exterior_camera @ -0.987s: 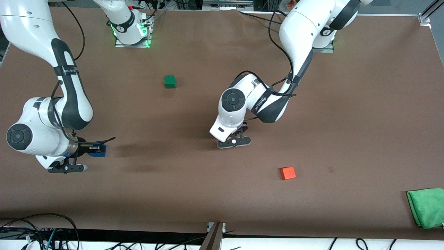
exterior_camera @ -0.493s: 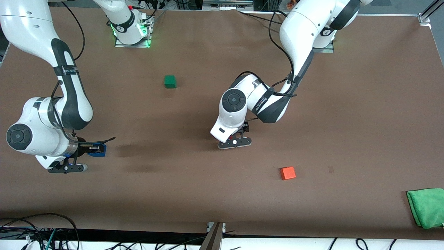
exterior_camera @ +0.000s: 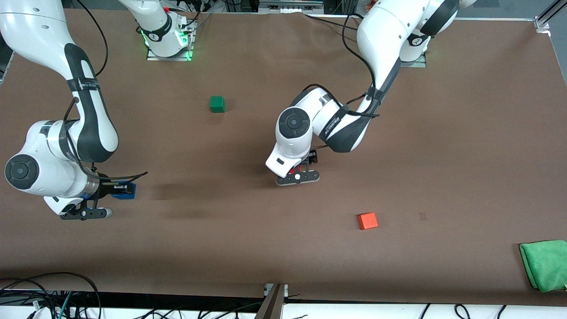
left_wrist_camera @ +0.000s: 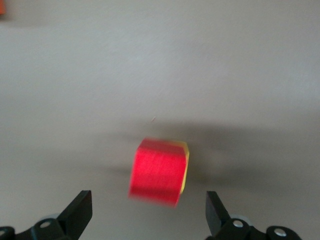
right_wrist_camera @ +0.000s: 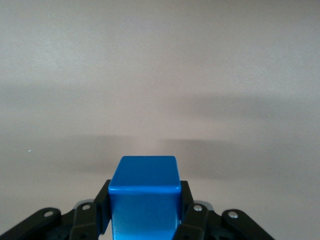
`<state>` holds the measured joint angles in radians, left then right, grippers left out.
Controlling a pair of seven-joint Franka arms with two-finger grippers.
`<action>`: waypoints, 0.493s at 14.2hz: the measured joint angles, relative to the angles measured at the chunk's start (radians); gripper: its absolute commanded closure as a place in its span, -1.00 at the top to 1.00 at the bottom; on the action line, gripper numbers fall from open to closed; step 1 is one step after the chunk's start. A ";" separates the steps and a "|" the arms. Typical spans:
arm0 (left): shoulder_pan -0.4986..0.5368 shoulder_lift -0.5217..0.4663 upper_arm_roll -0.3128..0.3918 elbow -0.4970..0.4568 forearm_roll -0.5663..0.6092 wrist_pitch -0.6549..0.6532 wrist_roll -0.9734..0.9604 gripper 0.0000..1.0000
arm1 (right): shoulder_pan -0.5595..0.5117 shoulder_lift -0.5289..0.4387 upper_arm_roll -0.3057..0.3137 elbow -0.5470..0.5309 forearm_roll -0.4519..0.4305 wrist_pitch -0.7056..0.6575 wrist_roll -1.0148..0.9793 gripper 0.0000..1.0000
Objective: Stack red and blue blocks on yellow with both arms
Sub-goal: 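Open the left gripper and lift it while the right gripper carries blue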
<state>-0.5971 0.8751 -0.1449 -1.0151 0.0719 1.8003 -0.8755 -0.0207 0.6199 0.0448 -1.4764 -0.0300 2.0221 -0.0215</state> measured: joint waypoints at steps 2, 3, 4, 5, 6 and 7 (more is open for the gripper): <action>0.000 -0.031 0.001 0.078 -0.025 -0.163 0.004 1.00 | 0.017 -0.011 0.003 0.000 0.000 -0.005 0.013 -0.19; 0.002 -0.049 0.003 0.102 -0.029 -0.221 0.021 1.00 | 0.029 -0.017 0.003 0.001 0.000 -0.007 0.024 -0.19; 0.007 -0.066 0.009 0.115 -0.035 -0.264 0.055 1.00 | 0.043 -0.024 0.004 0.001 0.000 -0.012 0.032 -0.19; 0.019 -0.083 0.020 0.121 -0.046 -0.307 0.108 1.00 | 0.059 -0.031 0.005 0.001 0.000 -0.020 0.045 -0.19; 0.043 -0.101 0.035 0.125 -0.057 -0.354 0.184 1.00 | 0.076 -0.037 0.006 0.001 0.000 -0.031 0.065 -0.19; 0.078 -0.123 0.049 0.126 -0.063 -0.401 0.283 1.00 | 0.097 -0.045 0.007 0.001 0.000 -0.040 0.091 -0.19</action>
<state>-0.5187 0.7524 -0.0955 -0.8888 0.0085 1.3994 -0.5930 0.0760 0.5749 0.0520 -1.4752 -0.0297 1.9823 0.0698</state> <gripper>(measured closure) 0.000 0.449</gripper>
